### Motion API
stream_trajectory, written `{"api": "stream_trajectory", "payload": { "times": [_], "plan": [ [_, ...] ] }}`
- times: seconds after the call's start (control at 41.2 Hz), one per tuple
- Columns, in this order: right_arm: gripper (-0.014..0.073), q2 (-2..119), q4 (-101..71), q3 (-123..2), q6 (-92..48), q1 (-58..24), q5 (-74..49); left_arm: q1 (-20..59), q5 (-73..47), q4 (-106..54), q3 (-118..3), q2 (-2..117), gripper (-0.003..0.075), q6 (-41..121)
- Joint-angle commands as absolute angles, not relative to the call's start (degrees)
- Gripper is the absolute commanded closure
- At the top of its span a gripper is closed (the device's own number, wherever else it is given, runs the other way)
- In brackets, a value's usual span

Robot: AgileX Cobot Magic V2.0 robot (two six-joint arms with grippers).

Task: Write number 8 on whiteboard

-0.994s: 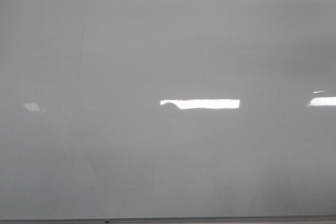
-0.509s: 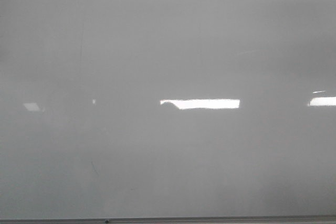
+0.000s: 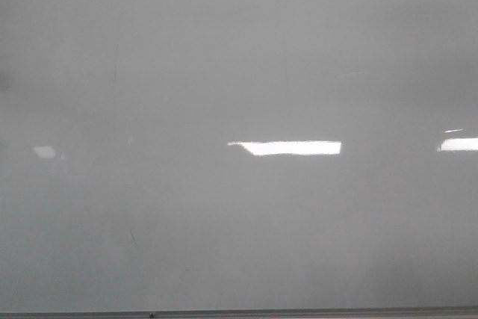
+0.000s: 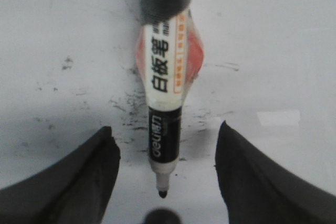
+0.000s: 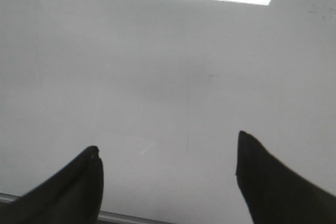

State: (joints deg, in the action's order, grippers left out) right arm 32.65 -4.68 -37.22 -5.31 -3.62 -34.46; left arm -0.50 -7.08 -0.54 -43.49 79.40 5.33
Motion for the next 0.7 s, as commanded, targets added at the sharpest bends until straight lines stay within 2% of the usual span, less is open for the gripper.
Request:
{"api": "stream_trajectory", "payload": {
  "times": [0.0,0.121,0.291,0.509,0.679],
  "plan": [
    [0.0042,33.05,-4.76,-39.15,-5.81,-3.77,-30.22,0.05,-0.92,-0.74,-45.36,79.16,0.0323,5.42],
    [0.0042,33.05,-4.76,-39.15,-5.81,-3.77,-30.22,0.05,0.0,-0.74,-45.67,79.98,0.0361,5.42],
    [0.0042,33.05,-4.76,-39.15,-5.81,-3.77,-30.22,0.05,0.31,-0.74,-45.67,80.31,0.0543,5.42],
    [0.0042,33.05,-4.76,-39.15,-5.81,-3.77,-30.22,0.05,0.0,-0.74,-45.67,80.08,0.072,5.42],
    [0.0042,33.05,-4.76,-39.15,-5.81,-3.77,-30.18,0.05,-2.88,-0.74,-45.69,78.38,0.0741,5.42]
  ]
}}
